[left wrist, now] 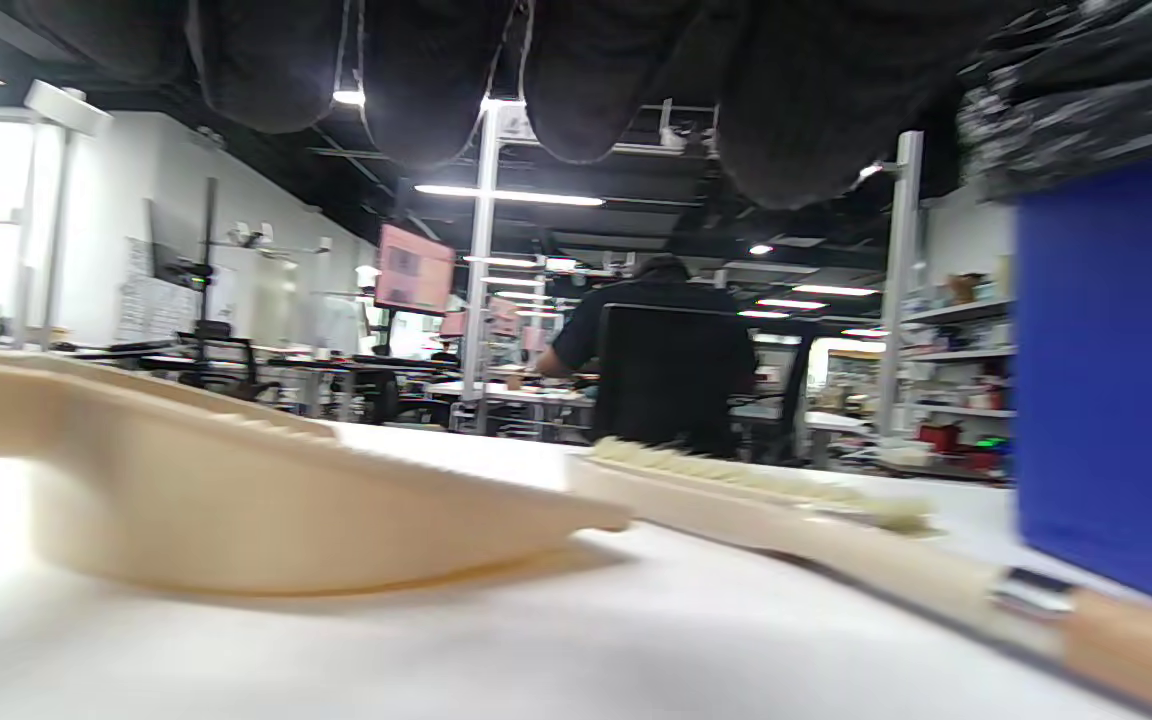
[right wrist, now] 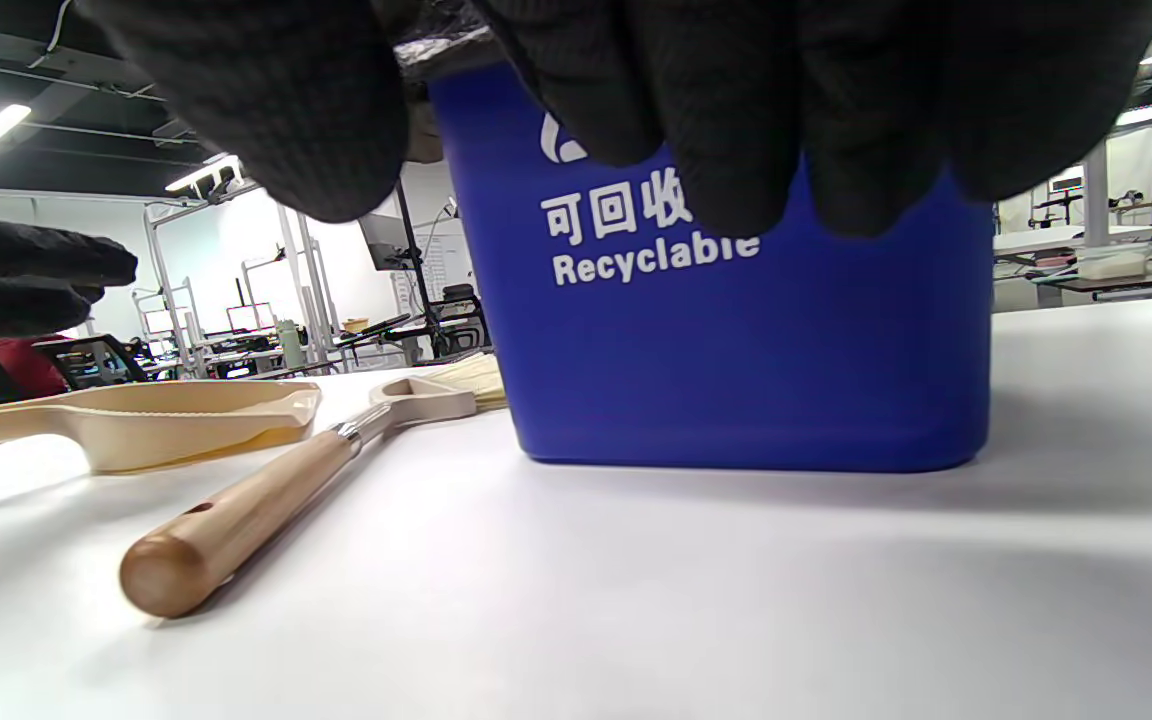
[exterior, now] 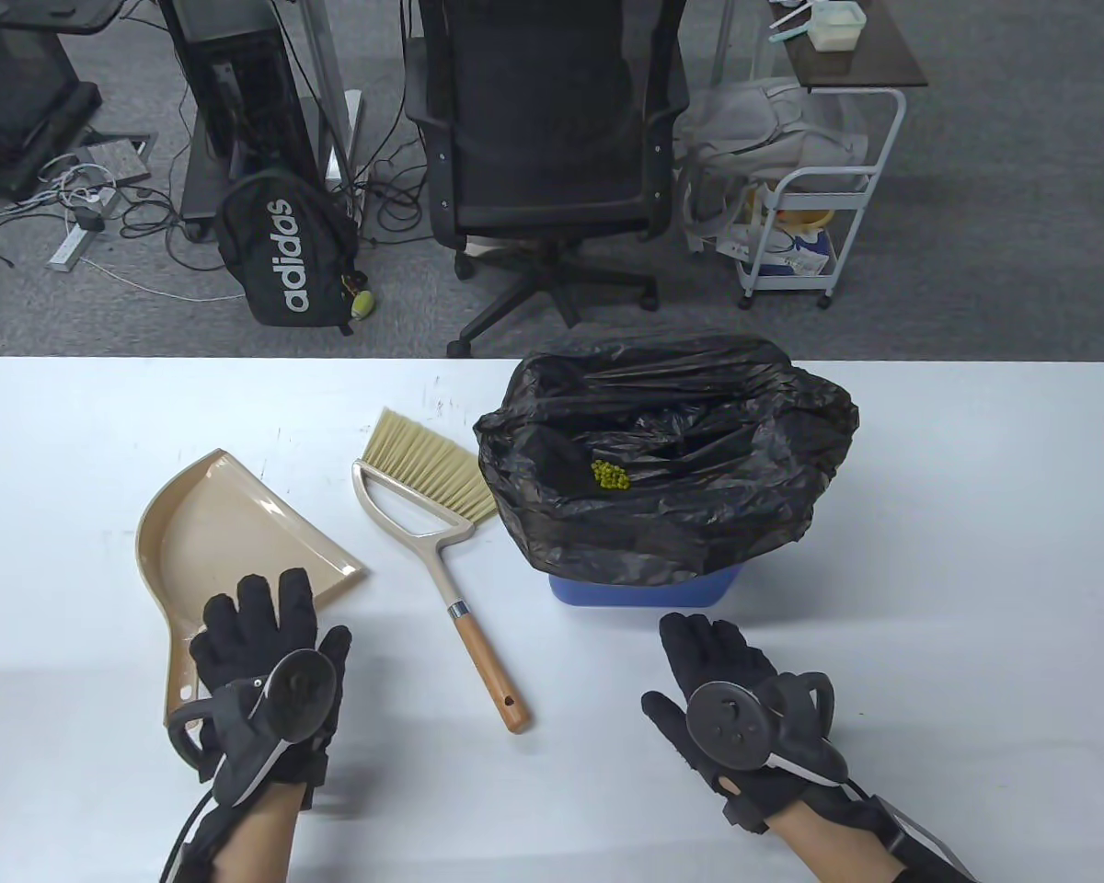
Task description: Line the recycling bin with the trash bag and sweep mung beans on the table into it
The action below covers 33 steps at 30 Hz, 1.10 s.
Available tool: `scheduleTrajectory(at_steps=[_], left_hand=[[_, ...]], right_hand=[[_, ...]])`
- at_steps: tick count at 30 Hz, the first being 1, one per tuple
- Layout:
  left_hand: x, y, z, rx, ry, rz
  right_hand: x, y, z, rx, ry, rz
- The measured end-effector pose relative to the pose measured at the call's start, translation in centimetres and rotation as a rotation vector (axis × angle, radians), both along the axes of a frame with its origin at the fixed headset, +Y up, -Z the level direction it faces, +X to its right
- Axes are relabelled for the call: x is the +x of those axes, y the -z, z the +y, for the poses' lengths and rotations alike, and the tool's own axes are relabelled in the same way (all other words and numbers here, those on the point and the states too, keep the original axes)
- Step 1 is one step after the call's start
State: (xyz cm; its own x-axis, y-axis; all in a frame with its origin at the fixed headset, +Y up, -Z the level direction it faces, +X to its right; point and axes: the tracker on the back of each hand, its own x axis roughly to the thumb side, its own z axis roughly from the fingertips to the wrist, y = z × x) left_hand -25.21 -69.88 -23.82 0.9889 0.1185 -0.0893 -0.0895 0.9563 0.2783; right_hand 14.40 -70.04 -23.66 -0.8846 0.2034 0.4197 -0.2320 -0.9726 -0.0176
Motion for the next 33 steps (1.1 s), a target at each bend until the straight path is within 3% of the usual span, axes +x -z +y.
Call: scheduleTrajectory(at_steps=[10, 14, 16, 19, 33], left_hand=[[4.5, -0.1, 2.6, -0.004, -0.075, -0.127], [4.9, -0.4, 1.3, 0.055, -0.089, -0.162], [5.0, -0.5, 1.1, 0.005, -0.122, -0.173], [5.2, -0.9, 0.6, 0.042, -0.088, -0.201], [5.2, -1.3, 0.1, -0.002, -0.081, -0.211]], right_hand=[[0.8, 0.4, 0.4, 0.028, 0.006, -0.036], [1.0, 0.4, 0.5, 0.034, 0.012, -0.045], [1.0, 0.5, 0.4, 0.034, 0.015, -0.047], [1.0, 0.7, 0.2, 0.023, 0.008, -0.049], [0.9, 1.0, -0.5, -0.002, -0.018, -0.065]])
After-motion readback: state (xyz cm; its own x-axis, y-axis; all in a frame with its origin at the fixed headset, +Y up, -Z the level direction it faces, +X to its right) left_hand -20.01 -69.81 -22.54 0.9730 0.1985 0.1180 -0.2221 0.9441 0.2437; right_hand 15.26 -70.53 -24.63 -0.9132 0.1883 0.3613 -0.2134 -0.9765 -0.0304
